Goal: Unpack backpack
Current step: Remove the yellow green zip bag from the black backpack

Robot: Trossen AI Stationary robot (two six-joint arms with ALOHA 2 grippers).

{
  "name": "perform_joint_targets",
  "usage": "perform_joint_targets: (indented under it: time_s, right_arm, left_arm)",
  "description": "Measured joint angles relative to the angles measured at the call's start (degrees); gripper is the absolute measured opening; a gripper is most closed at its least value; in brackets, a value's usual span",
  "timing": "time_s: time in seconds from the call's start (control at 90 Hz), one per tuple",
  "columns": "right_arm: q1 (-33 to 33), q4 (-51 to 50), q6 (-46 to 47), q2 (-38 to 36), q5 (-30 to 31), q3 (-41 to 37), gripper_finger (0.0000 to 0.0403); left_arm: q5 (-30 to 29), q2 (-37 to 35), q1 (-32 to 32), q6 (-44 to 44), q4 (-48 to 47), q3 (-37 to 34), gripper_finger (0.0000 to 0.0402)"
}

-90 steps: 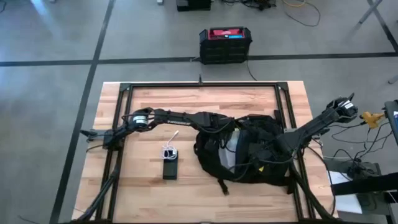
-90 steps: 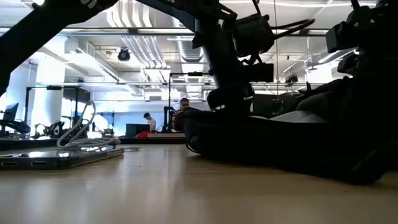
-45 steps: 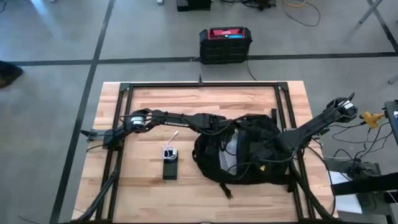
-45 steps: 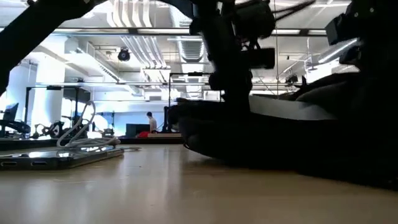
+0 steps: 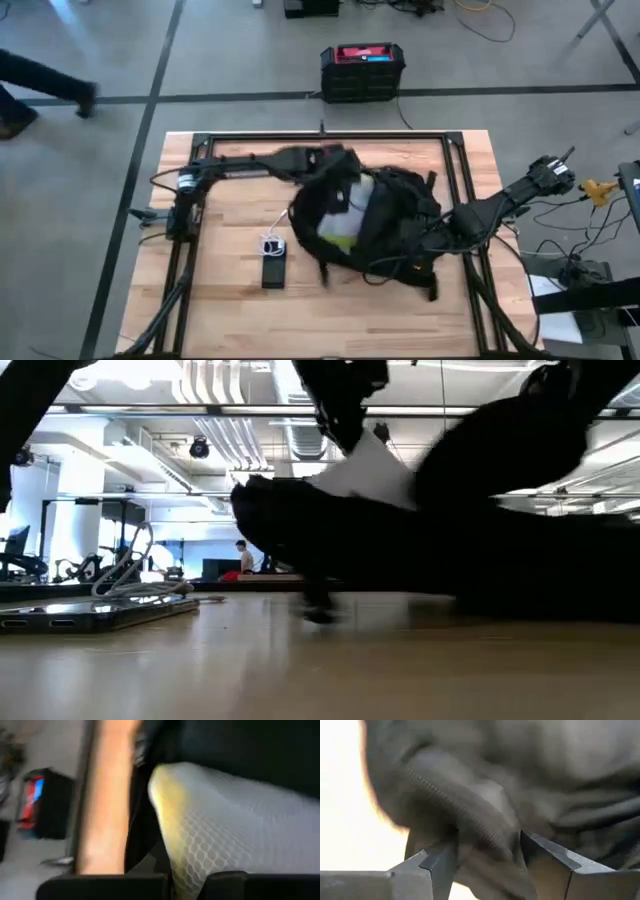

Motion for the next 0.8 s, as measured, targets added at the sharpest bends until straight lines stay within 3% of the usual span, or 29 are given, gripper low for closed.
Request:
perform_joint_targets:
  time_s: [0.233, 0.467, 0.667, 0.8]
  right_arm:
    - [0.41, 6.44, -0.2, 0.02, 7.22, -2.37, 0.0199]
    - [0.44, 8.68, -0.71, 0.02, 15.51, -2.84, 0.0199]
    - [1.2, 13.5, -4.12, 0.98, 12.2, -3.87, 0.0199]
    - [2.73, 13.99, -7.27, 2.17, 14.57, -3.91, 0.0199]
  left_arm:
    - [-0.34, -6.4, 0.88, -1.89, 4.2, -0.85, 0.0008]
    - [-0.54, -8.34, 0.87, -3.79, 6.64, -0.89, 0.0008]
    - [-2.44, -8.91, -0.61, -4.01, 8.44, -3.38, 0.0008]
    - [-6.29, -11.57, -0.9, -4.0, 7.97, -7.96, 0.0008]
